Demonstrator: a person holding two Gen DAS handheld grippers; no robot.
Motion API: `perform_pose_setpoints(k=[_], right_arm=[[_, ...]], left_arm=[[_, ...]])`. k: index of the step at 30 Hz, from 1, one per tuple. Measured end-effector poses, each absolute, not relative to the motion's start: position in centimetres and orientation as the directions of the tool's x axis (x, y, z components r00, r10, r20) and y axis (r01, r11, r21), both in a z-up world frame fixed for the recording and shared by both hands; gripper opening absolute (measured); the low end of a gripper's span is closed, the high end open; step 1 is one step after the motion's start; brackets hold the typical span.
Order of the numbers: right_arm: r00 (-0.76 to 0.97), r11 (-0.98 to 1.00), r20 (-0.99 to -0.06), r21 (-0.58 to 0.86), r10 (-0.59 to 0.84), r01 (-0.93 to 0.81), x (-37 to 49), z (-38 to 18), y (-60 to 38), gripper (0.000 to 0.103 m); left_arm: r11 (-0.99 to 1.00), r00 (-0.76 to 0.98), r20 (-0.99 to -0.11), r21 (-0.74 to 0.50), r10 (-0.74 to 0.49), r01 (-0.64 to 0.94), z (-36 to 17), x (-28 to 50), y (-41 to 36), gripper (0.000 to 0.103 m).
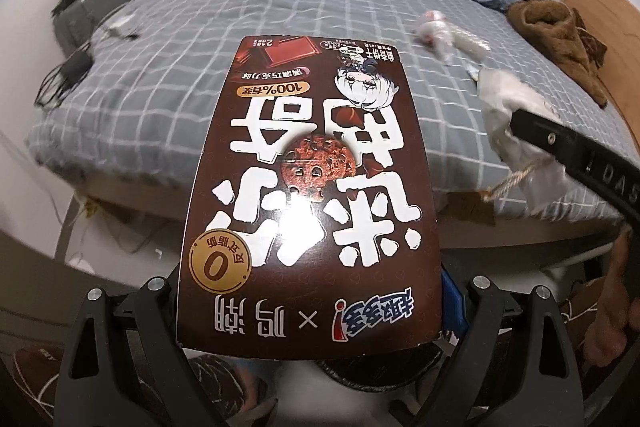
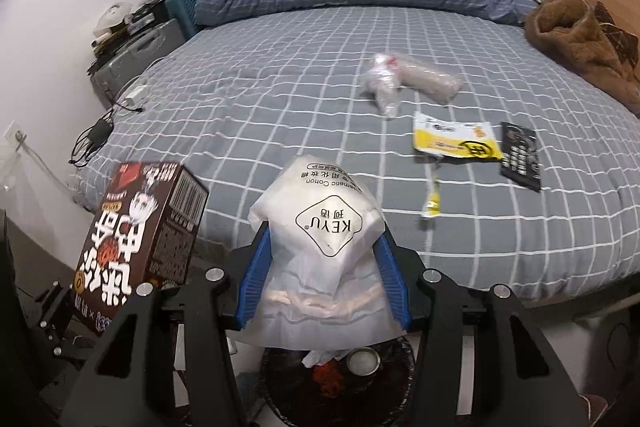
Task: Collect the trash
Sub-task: 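Lift the chocolate box and mask bag off the bed and carry them over the bin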
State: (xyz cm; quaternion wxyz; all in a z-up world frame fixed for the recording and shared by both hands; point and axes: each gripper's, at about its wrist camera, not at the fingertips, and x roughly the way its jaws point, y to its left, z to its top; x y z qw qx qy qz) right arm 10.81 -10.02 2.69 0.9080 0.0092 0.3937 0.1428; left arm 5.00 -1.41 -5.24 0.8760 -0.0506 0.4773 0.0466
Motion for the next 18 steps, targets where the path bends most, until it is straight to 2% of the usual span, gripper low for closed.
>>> perform_pose_setpoints(k=[9,12,18], right_arm=[[0.635,0.951,-0.723,0.099,0.271,-0.293,10.4,2.6,-6.1,0.049],[0.647,0.958,-0.726,0.058,0.234,-0.282,9.5,2.7,-5.4,0.049],[0.637,0.972,-0.756,-0.002,0.154,-0.237,7.9,1.6,-6.3,0.049]], left_arm=[[0.981,0.504,-0.864,-0.087,0.012,-0.173,-6.2,6.2,0.9,0.088],[0.985,0.506,-0.863,-0.078,0.011,-0.153,-6.5,6.9,1.1,0.088],[0.99,0.497,-0.865,-0.121,-0.067,-0.077,-7.1,9.3,-0.1,0.088]])
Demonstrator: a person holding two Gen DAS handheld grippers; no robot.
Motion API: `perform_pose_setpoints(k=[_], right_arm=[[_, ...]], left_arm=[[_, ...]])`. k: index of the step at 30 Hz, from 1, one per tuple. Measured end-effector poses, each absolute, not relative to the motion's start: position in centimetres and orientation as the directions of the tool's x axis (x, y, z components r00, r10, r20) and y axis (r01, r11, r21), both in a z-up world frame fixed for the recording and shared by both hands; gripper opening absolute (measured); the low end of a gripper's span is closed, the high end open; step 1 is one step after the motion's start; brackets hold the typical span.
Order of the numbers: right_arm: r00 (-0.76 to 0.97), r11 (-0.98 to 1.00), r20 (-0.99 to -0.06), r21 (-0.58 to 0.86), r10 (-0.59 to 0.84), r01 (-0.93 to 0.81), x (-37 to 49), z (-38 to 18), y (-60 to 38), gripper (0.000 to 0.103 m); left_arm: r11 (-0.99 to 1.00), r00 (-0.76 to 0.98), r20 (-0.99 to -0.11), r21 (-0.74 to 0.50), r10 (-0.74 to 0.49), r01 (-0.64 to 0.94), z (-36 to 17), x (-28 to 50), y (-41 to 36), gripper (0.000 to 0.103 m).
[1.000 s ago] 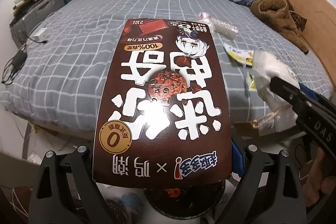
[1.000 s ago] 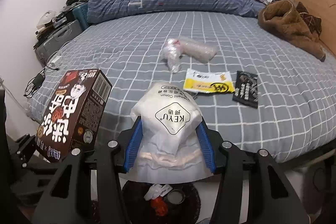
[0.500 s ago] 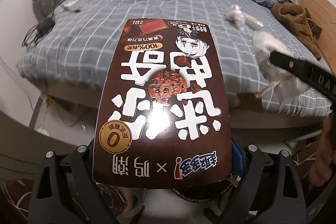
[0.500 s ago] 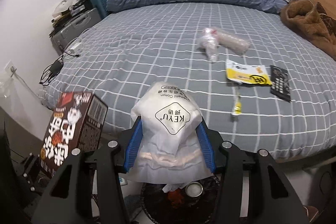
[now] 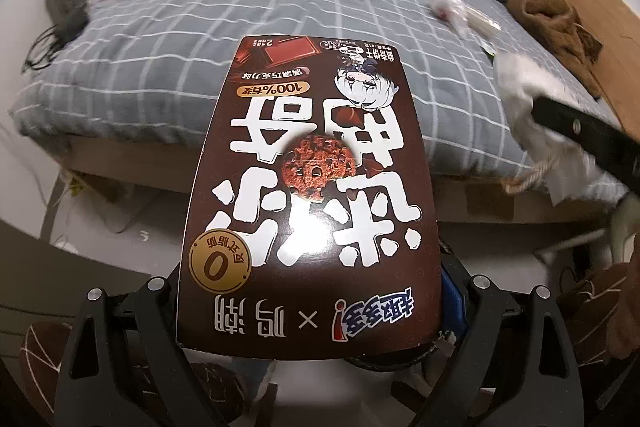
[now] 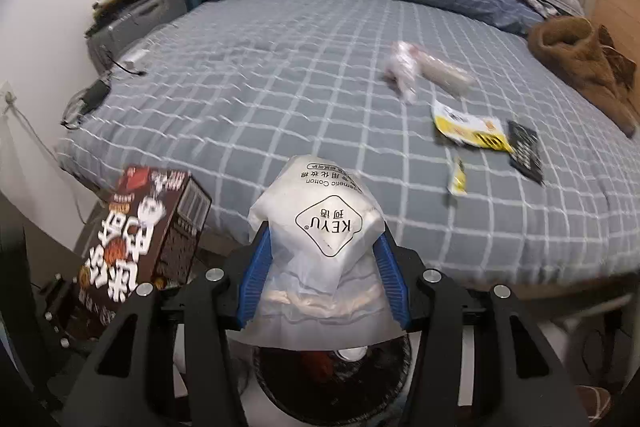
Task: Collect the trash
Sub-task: 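Lift the chocolate box and mask bag off the bed and carry them over the bin, then open the right tool to drop the white mask bag into the bin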
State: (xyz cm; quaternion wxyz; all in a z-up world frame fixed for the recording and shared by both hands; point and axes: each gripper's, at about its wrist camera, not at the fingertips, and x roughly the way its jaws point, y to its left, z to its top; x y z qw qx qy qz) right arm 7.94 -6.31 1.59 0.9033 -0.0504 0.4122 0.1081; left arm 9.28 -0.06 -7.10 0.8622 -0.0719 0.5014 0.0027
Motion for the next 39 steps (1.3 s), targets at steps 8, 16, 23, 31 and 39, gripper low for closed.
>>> perform_pose_setpoints(k=[8,16,23,31,39], right_arm=[[0.576,0.99,-0.815,-0.014,0.069,-0.138,5.3,-2.0,-10.2,0.049],[0.513,0.992,-0.858,-0.027,0.039,-0.12,3.9,-6.2,-11.4,0.049],[0.446,0.985,-0.893,-0.016,0.064,-0.173,4.7,-10.8,-10.2,0.049],[0.354,0.98,-0.931,0.016,0.087,-0.2,6.6,-15.7,-10.1,0.049],[0.269,0.981,-0.957,0.064,0.113,-0.185,8.0,-19.1,-10.8,0.049]], left_arm=[[0.991,0.439,-0.89,-0.137,-0.127,0.009,-7.6,10.2,-0.7,0.088],[0.987,0.386,-0.909,-0.161,-0.156,0.019,-8.8,9.6,-0.9,0.088],[0.991,0.344,-0.931,-0.134,-0.124,-0.006,-12.1,9.9,-0.2,0.088],[0.993,0.275,-0.956,-0.115,-0.1,-0.04,-16.1,11.6,-0.2,0.088],[0.992,0.228,-0.97,-0.107,-0.088,-0.071,-17.2,12.2,0.9,0.088]])
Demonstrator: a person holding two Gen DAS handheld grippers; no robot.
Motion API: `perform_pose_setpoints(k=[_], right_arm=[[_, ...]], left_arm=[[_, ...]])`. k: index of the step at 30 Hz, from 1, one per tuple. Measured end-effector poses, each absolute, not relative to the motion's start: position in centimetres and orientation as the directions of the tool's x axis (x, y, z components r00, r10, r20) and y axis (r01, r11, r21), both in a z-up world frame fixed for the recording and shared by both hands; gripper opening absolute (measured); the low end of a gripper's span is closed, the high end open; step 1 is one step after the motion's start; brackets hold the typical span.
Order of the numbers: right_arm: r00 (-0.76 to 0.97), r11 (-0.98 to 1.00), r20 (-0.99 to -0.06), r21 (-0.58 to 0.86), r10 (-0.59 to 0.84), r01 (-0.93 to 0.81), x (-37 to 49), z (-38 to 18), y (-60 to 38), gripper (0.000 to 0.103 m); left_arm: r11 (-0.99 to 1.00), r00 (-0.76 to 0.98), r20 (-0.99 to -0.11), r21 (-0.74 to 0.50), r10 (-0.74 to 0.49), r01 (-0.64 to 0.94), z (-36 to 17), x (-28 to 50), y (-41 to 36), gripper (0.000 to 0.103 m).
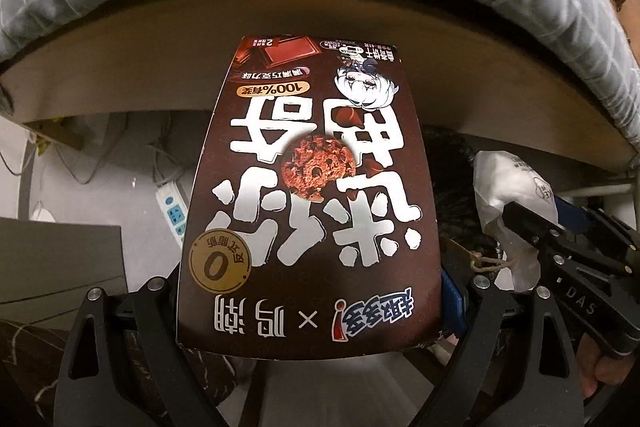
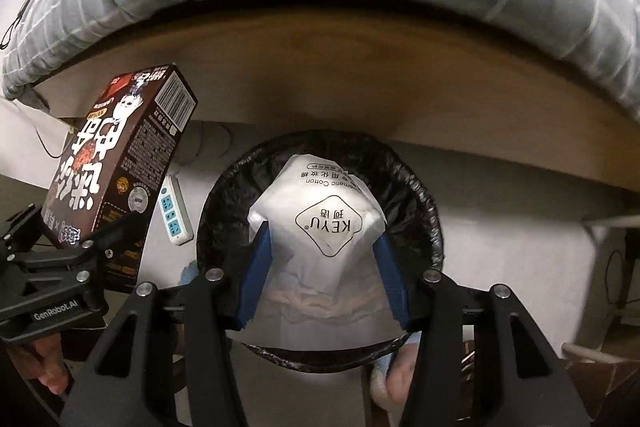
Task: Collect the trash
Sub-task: 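Open the right tool to drop the white mask bag into the bin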
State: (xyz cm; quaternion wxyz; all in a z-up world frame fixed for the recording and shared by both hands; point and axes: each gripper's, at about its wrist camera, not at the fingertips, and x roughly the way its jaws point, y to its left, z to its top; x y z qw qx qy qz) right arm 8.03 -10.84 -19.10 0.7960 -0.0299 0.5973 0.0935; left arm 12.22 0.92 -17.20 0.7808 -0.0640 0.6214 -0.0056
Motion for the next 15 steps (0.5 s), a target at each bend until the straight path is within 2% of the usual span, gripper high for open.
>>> perform_pose_setpoints(k=[6,11,15], right_arm=[[0.248,0.978,-0.963,0.052,0.102,-0.2,8.6,-19.9,-10.8,0.056],[0.287,0.988,-0.956,0.021,0.065,-0.152,8.5,-18.9,-12.7,0.081],[0.315,0.993,-0.949,-0.003,0.035,-0.12,8.3,-18.2,-14.3,0.09]], left_arm=[[0.993,0.215,-0.973,-0.094,-0.077,-0.07,-16.9,13.0,1.1,0.088],[0.995,0.204,-0.976,-0.091,-0.081,-0.039,-17.0,12.8,0.9,0.088],[0.995,0.203,-0.975,-0.098,-0.094,-0.007,-16.8,12.7,0.4,0.088]])
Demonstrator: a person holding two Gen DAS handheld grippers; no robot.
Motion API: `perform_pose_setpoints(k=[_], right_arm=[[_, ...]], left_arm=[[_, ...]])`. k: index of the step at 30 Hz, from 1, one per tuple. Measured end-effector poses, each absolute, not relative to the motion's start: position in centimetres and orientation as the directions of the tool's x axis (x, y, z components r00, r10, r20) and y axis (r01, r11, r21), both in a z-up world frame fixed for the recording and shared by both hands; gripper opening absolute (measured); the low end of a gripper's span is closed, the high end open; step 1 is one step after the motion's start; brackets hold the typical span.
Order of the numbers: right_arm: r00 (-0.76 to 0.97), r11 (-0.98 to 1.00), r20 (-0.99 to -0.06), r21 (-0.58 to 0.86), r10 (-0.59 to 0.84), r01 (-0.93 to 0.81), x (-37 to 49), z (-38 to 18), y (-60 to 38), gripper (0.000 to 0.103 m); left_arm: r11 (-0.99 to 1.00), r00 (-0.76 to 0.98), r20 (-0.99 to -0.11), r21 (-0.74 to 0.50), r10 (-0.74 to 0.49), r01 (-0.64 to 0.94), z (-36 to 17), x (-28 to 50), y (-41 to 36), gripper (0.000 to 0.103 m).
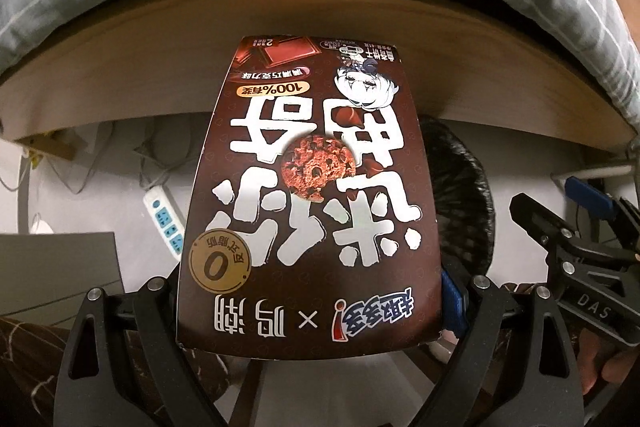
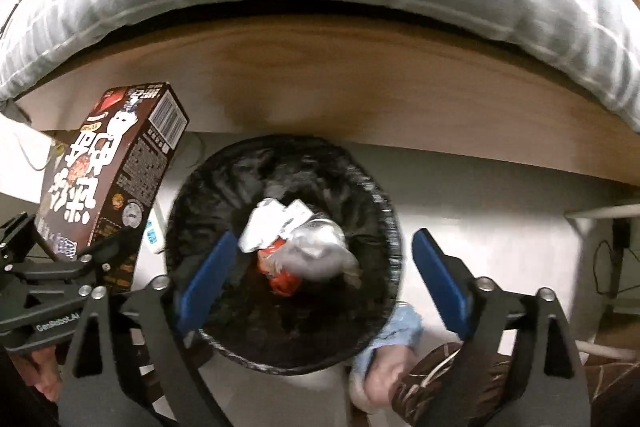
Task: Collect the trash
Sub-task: 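Open the right tool to drop the white mask bag into the bin, then open the left tool to drop the chocolate box into the bin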
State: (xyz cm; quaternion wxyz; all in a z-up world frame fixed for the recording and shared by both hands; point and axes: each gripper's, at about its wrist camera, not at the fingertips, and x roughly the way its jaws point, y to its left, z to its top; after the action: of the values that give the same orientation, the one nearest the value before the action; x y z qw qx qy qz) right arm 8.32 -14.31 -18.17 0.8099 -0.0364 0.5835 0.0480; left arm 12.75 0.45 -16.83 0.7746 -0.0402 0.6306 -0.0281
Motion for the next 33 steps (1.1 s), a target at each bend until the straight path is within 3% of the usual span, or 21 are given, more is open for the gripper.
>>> perform_pose_setpoints(k=[5,22,33], right_arm=[[0.355,0.996,-0.935,-0.049,-0.02,-0.073,7.6,-17.5,-17.1,0.095],[0.384,0.996,-0.918,-0.081,-0.093,0.048,6.7,-16.3,-23.9,0.096],[0.397,0.996,-0.914,-0.078,-0.086,0.035,6.9,-16.0,-23.0,0.096]], left_arm=[[0.995,0.212,-0.972,-0.099,-0.103,0.028,-16.3,12.3,-0.2,0.088],[0.989,0.196,-0.975,-0.08,-0.103,0.121,-16.7,11.8,-1.0,0.089],[0.995,0.225,-0.972,-0.046,-0.065,0.091,-16.5,11.9,-0.4,0.097]])
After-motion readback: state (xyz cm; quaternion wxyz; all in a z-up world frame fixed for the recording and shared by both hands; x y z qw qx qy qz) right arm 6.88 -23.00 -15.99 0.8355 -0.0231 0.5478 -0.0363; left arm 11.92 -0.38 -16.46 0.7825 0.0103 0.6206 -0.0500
